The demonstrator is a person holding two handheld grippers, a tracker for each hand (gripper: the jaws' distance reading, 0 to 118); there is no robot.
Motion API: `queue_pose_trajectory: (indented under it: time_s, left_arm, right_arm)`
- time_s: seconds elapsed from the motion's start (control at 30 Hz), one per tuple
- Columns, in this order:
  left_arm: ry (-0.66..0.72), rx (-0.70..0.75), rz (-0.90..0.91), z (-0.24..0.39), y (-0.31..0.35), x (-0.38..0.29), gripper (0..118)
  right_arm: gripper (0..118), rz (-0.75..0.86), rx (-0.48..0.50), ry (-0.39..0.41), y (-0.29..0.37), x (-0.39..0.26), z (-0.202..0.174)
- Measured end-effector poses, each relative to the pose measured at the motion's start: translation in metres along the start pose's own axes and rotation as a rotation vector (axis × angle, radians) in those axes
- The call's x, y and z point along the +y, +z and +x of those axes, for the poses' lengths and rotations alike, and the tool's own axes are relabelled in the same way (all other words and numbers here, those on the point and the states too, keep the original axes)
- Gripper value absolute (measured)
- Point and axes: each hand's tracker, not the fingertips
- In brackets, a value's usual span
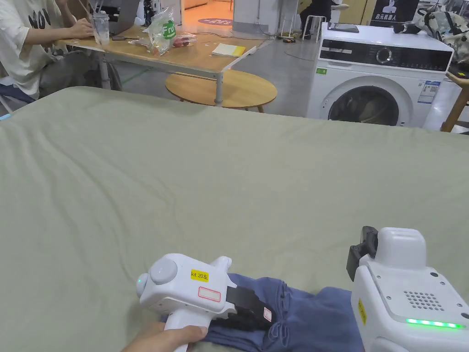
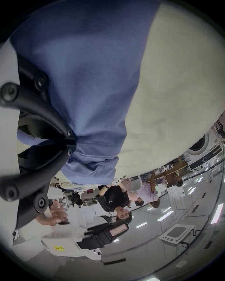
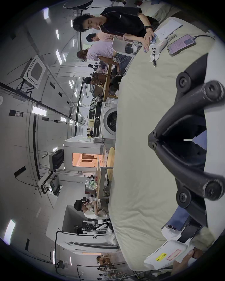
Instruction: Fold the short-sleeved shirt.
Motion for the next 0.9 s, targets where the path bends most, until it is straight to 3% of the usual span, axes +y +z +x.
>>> queue_pose_trajectory:
  time_s: [0.2, 0.27, 0.43, 0.57, 0.77, 0.9]
  left_arm:
    - [-0.03, 0.015, 0.011, 0.013, 0.017, 0.001, 6]
    - [-0.038, 0.005, 0.044, 0.014, 0.042, 0.007, 35]
    - [-0.02, 0.018, 0.187, -0.002, 0.118, 0.018, 61]
    - [0.021, 0.08, 0.208, -0.029, 0.155, 0.019, 61]
    - [0.111, 0.085, 0.114, -0.046, 0.154, 0.003, 61]
    - [0.172, -0.09, 0.189, -0.035, 0.155, 0.004, 61]
  right_arm:
    - [0, -0.006, -0.002, 0.01, -0.002, -0.003, 0.0]
    - [0, -0.008, -0.001, 0.008, -0.003, -0.003, 0.001]
    - [0, -0.001, 0.001, 0.007, -0.004, 0.0, -0.001]
    - [0, 0.017, 0.01, 0.001, -0.004, 0.002, -0.008]
    - [0, 0.042, 0.02, -0.003, -0.004, 0.003, -0.015]
    - [0, 0.038, 0.022, 0.006, -0.004, 0.002, -0.017]
